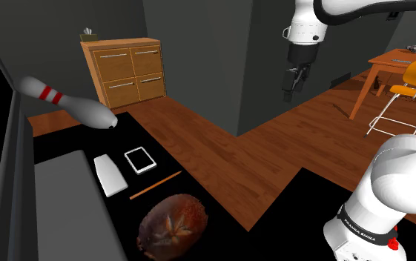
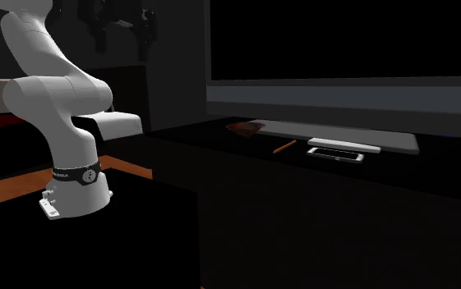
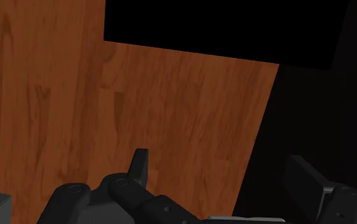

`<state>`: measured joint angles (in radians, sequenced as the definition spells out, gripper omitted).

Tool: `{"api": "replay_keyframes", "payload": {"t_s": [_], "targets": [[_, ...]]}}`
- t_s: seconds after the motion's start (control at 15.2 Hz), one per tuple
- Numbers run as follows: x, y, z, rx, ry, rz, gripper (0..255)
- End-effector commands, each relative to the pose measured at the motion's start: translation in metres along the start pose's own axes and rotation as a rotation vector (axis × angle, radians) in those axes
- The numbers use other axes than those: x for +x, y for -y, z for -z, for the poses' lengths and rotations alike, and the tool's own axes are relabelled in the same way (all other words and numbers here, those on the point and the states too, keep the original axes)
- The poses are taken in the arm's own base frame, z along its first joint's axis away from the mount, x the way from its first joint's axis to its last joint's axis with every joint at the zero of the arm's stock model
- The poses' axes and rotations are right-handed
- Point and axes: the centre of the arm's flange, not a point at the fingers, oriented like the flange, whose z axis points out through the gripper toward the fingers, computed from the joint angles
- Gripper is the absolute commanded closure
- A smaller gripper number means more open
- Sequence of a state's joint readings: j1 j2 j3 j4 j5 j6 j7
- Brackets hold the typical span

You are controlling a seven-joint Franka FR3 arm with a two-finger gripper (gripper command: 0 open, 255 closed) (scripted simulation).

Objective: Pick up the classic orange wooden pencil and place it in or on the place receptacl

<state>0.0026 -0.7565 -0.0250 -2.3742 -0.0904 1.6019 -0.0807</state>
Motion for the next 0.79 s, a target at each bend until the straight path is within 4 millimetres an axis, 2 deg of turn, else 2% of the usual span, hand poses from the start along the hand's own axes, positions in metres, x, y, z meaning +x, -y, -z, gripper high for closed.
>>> {"api": "replay_keyframes", "payload": {"t_s": [0.0,0.33,0.73], "targets": [[0.0,0.0,0.0,0.0,0.0,0.0,0],[0.059,0.02,-0.022,0.028,0.009,0.16,0],[0.124,0.057,-0.047,0.062,0.02,0.353,0]]}}
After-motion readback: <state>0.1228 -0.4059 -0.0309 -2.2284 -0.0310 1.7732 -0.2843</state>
